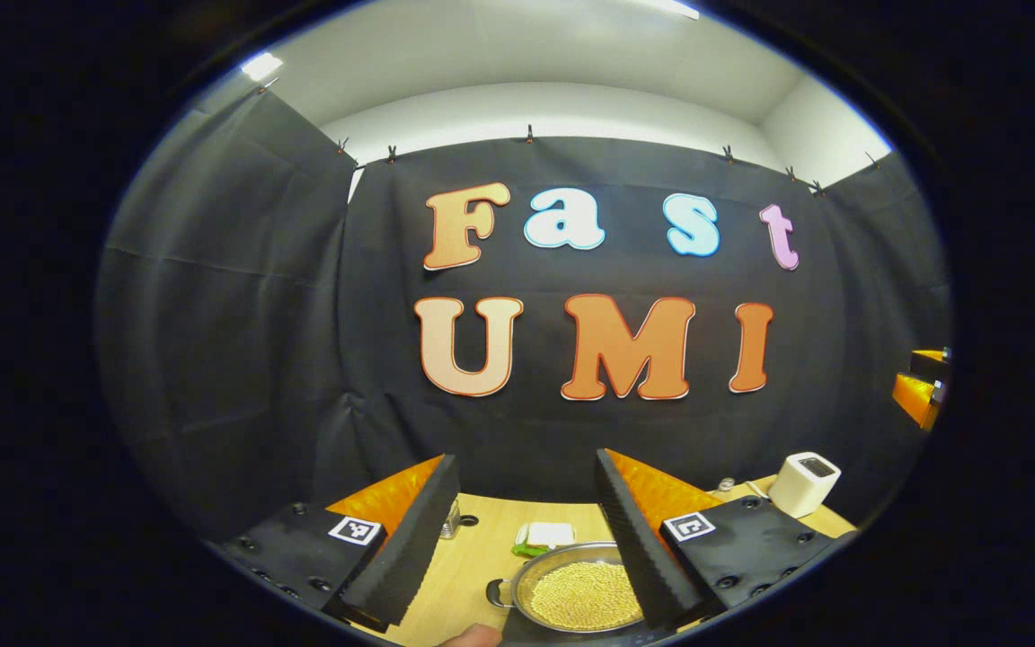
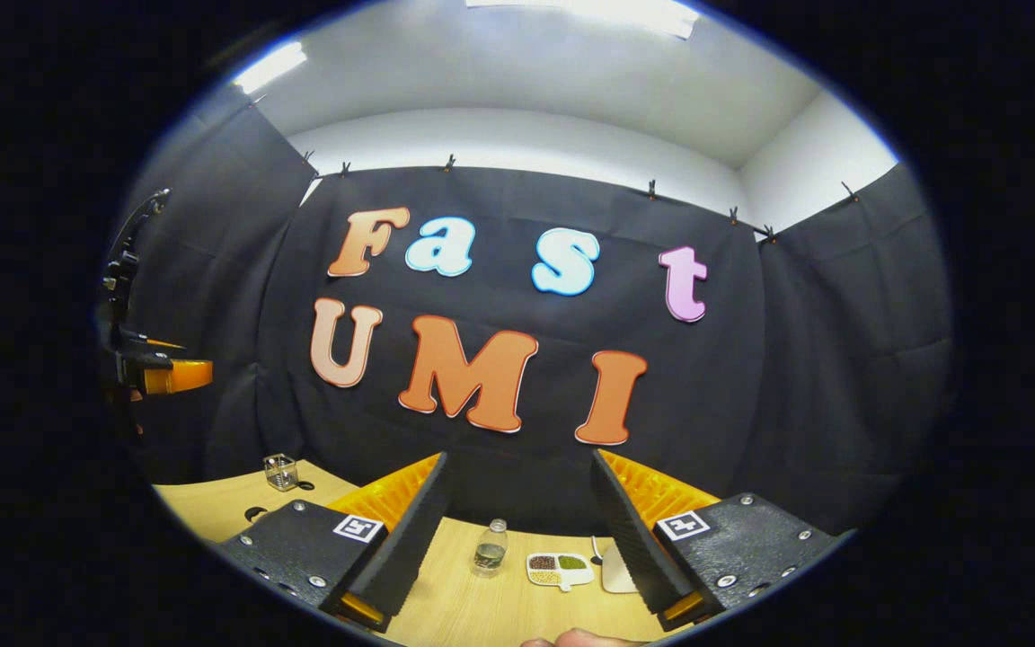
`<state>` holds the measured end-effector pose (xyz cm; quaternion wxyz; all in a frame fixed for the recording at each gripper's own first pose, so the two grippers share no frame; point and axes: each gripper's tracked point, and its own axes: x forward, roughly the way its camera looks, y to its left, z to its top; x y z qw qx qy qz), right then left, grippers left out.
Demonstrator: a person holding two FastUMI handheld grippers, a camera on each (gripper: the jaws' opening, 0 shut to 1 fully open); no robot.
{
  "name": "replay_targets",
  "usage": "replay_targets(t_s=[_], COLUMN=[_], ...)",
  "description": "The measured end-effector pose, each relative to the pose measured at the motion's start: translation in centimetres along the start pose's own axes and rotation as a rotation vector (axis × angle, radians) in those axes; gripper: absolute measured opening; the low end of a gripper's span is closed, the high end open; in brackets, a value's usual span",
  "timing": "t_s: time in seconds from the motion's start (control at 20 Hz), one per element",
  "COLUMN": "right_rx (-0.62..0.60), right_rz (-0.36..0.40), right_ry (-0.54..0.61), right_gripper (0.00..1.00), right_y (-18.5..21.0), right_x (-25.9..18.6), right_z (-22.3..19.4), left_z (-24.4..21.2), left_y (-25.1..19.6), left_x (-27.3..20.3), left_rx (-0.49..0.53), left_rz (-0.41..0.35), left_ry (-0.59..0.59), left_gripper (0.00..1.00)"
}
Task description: First push the handle of the pot to place it horizontally, then grasp the pot with both hands and set it on the induction cooktop.
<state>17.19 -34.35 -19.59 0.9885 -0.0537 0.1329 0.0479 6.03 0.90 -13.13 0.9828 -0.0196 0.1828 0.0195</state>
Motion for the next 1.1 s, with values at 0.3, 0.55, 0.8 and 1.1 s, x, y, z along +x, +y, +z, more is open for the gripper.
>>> replay_targets(t_s=[0.3, 0.55, 0.8, 1.1], right_rx=[-0.055, -0.036, -0.028, 0.005], right_rz=[-0.058, -0.083, -0.111, -0.135], right_ry=[-0.071, -0.114, -0.129, -0.167], right_gripper=[0.92, 0.95, 0.97, 0.97], right_y=[-4.4, -6.5, -7.8, -9.3], right_x=[-2.7, -4.6, -5.4, -6.0], right_z=[4.9, 7.6, 7.9, 8.7], left_z=[6.7, 10.1, 12.6, 14.4], left_y=[2.9, 3.0, 3.3, 2.4], left_x=[-3.4, -6.5, -9.2, -13.0], left_rx=[-0.021, -0.043, -0.054, -0.051], left_rz=[0.057, 0.069, 0.102, 0.128], left_ry=[-0.081, -0.14, -0.198, -0.324], left_gripper=[0.98, 0.99, 0.99, 0.96])
